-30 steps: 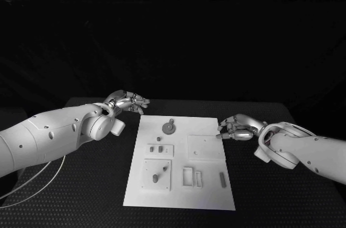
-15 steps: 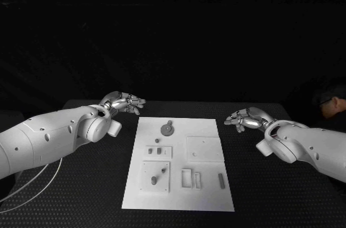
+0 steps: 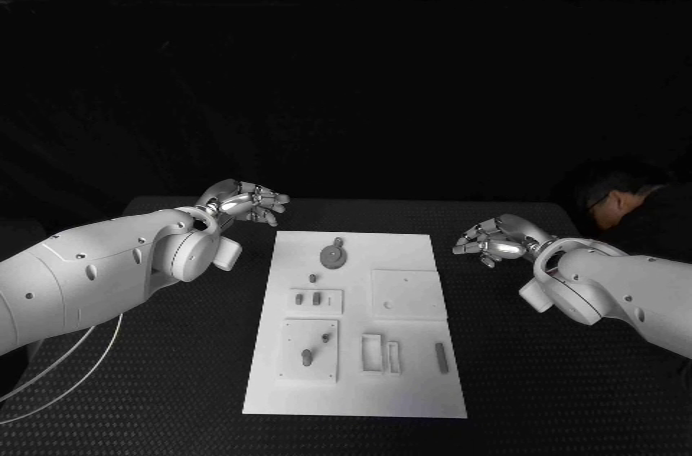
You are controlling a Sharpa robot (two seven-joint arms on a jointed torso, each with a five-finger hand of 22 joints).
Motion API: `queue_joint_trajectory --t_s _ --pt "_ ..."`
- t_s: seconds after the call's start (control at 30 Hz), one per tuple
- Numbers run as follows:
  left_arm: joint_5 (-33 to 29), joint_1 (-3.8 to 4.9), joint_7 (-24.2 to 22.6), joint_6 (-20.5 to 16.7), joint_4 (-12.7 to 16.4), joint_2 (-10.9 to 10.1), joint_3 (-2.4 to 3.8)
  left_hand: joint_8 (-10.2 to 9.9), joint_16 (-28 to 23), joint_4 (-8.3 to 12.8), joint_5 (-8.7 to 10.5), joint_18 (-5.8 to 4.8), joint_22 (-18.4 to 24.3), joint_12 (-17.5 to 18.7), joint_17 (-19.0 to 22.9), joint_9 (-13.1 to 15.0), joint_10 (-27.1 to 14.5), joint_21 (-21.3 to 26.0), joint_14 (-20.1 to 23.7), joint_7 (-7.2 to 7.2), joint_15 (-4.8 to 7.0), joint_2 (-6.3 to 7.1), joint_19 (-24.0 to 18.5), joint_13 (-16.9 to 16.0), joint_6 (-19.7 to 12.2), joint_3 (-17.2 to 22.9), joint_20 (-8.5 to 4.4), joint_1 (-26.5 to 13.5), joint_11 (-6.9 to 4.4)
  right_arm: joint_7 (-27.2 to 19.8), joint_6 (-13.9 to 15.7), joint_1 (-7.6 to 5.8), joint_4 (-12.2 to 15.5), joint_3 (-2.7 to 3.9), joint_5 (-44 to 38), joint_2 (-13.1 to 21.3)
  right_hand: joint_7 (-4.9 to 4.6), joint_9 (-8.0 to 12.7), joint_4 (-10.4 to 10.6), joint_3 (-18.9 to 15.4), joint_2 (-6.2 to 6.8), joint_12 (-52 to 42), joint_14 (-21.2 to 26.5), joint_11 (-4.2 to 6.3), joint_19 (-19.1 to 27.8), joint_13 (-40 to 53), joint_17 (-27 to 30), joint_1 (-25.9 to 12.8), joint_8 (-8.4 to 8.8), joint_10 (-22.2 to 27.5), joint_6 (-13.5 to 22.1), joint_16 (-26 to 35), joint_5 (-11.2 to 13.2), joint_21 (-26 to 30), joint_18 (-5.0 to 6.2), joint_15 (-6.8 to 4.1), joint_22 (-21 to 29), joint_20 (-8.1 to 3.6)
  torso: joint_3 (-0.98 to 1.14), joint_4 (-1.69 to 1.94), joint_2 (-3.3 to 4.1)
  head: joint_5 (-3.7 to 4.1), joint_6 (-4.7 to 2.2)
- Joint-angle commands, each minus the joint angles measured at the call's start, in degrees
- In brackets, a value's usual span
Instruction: Assemble the parts on the task board
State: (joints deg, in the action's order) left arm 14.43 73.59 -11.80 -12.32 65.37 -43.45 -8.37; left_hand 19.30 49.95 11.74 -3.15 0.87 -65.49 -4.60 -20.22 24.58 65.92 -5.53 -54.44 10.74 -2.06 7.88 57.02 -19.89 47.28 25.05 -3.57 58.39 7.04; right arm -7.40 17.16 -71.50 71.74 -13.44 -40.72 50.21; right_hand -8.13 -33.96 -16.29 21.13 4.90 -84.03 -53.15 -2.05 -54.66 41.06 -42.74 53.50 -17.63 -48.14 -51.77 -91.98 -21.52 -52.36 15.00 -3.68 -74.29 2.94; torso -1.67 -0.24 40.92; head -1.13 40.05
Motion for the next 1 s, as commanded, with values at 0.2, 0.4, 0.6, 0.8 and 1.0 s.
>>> queue_joint_trajectory --t_s 0.2,0.4,0.6,0.8,1.0 --pt "-0.4 0.05 -0.9 0.0 0.1 0.1 0.03 0.3 -0.2 0.1 0.23 0.09 -0.1 -0.3 -0.1 0.0 0.2 0.4 0.2 -0.11 -0.33 -0.38 0.0 -0.1 0.2 -0.2 0.30 0.0 -0.31 1.1 -2.2 0.03 0.6 0.01 -3.3 0.0 0.02 -0.1 0.0 -0.1 0.23 -0.3 -0.3 0.14 -0.5 0.2 -0.1 0.1 -0.13 -0.4 -0.2 -0.4 -0.1 -0.4 0.00 -0.25 -0.1 -0.14 0.04 -0.03 0.00 -0.05 0.03" --pt "-0.4 0.05 -0.9 0.0 0.1 0.1 0.03 0.3 -0.2 0.1 0.23 0.08 -0.1 -0.3 -0.1 0.0 0.2 0.4 0.2 -0.11 -0.33 -0.37 0.0 -0.1 0.2 -0.2 0.30 0.0 -0.31 1.1 -2.2 0.03 0.5 0.01 -3.4 0.0 0.02 -0.1 0.1 -0.1 0.21 -0.3 -0.3 0.14 -0.6 0.2 -0.1 0.0 -0.11 -0.5 -0.2 -0.5 -0.1 -0.5 0.00 -0.25 -0.2 -0.19 0.00 0.01 -0.02 -0.04 0.06" --pt "-0.4 0.05 -0.9 0.1 0.1 0.1 0.03 0.3 -0.2 0.1 0.23 0.08 -0.1 -0.3 -0.1 0.0 0.2 0.4 0.2 -0.12 -0.33 -0.37 0.0 -0.1 0.2 -0.2 0.30 0.1 -0.32 1.2 -2.4 0.03 0.6 0.01 -3.4 0.0 0.03 -0.1 0.0 -0.1 0.24 -0.3 -0.4 0.15 -0.7 0.3 -0.1 -0.1 -0.10 -0.5 -0.2 -0.6 -0.1 -0.5 0.00 -0.26 -0.2 -0.24 0.00 -0.03 0.00 -0.06 0.12" --pt "-0.4 0.05 -1.0 0.1 0.1 0.1 0.03 0.3 -0.3 0.1 0.23 0.08 -0.1 -0.3 -0.1 0.0 0.2 0.4 0.2 -0.12 -0.33 -0.37 0.0 -0.1 0.3 -0.2 0.30 0.1 -0.32 1.2 -2.5 0.03 0.7 0.01 -3.4 0.0 0.04 -0.2 0.0 -0.1 0.26 -0.4 -0.4 0.16 -0.7 0.3 -0.1 -0.1 -0.07 -0.6 -0.2 -0.6 -0.1 -0.5 0.00 -0.27 -0.2 -0.28 0.02 -0.02 0.00 -0.06 0.15" --pt "-0.4 0.05 -1.0 0.2 0.1 0.0 0.03 0.3 -0.3 0.1 0.23 0.08 -0.2 -0.3 -0.1 0.0 0.2 0.4 0.2 -0.12 -0.34 -0.38 0.0 -0.1 0.3 -0.2 0.30 0.1 -0.32 1.3 -2.7 0.04 0.7 0.01 -3.4 -0.1 0.04 -0.2 0.1 -0.1 0.25 -0.4 -0.4 0.16 -0.7 0.4 -0.1 -0.1 -0.05 -0.6 -0.2 -0.7 -0.1 -0.5 0.00 -0.28 -0.2 -0.31 0.01 -0.02 -0.01 -0.05 0.13"
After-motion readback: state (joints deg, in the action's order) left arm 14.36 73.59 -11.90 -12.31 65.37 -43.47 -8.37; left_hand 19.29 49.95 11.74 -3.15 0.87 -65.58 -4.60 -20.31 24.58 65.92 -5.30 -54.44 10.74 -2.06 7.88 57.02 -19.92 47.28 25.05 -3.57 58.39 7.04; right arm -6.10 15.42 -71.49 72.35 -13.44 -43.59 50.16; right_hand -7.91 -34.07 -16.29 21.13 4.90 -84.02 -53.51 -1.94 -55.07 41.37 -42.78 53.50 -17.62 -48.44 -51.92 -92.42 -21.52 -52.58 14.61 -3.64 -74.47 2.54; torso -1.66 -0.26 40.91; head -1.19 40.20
